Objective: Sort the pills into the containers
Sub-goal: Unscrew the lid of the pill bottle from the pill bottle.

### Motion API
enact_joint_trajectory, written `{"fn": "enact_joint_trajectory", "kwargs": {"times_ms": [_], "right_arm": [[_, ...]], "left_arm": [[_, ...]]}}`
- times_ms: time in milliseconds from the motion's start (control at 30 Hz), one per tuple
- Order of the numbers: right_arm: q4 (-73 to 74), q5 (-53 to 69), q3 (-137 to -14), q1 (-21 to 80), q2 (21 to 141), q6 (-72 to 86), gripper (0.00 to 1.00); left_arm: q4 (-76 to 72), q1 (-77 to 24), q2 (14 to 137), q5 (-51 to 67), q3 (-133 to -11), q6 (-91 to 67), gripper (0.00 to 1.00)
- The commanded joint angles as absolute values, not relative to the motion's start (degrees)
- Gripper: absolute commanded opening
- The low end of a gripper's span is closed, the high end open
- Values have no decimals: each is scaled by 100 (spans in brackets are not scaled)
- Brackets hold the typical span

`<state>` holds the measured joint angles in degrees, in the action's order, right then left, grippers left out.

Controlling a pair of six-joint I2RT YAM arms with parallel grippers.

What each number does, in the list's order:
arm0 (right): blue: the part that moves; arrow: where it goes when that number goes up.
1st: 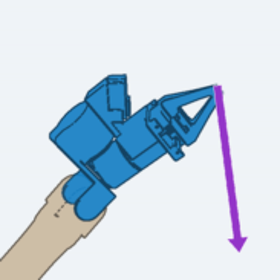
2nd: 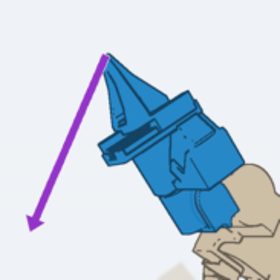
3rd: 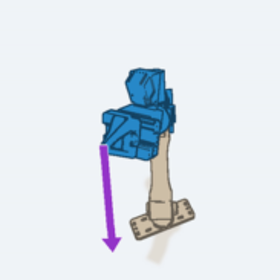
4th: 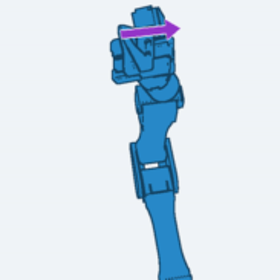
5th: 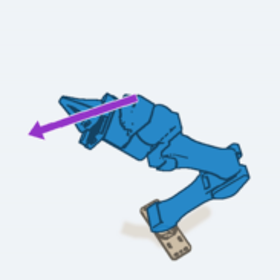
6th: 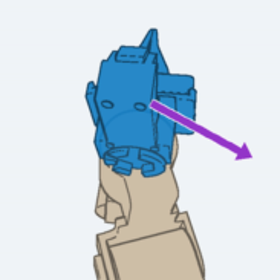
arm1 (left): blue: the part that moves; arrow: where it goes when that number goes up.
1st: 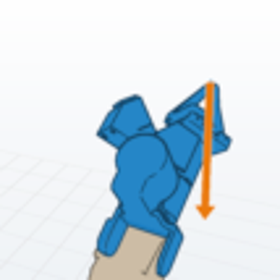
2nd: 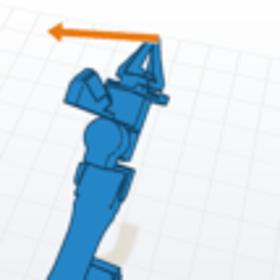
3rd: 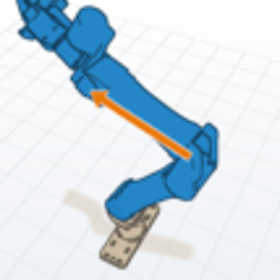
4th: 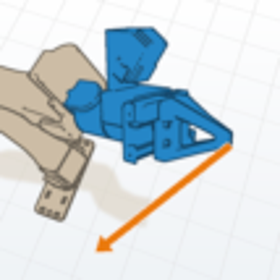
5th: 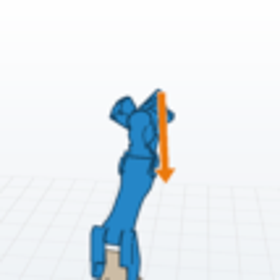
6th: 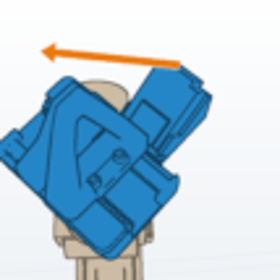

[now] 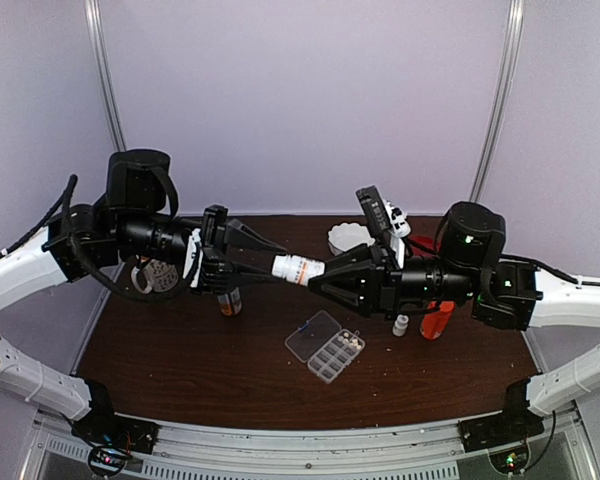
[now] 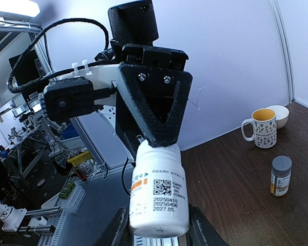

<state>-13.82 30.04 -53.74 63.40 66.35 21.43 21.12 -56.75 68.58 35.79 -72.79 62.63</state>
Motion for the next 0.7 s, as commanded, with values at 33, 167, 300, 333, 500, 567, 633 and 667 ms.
{"fn": "enact_joint_trajectory", "kwargs": {"times_ms": [33,167,300,333,500,567,633,667], "right_arm": [[-1451,3067,-5604,6341,6647,2055,2],[-1182,2999,-5658,6343,6574,1457,0],[-737,2879,-5799,6342,6474,564,0],[-542,2883,-5837,6339,6462,300,0],[-45,2866,-5980,6353,6421,-990,0],[185,2625,-6002,6361,6401,-1297,0],[277,2528,-5976,6374,6372,-1709,0],[254,2381,-5950,6384,6346,-1824,0]], "left_arm": [[1982,-5708,6936,3672,-7524,5861,20],[1976,-5713,7062,3774,-7759,5086,15],[1975,-5710,7225,3924,-8150,3669,10],[1971,-5713,7255,3924,-8230,3300,10],[2015,-5712,7311,3913,-8470,1626,13],[1984,-5712,7327,3919,-8500,947,13],[2037,-5712,7364,3937,-8543,292,12],[2087,-5712,7379,3952,-8557,77,11]]}}
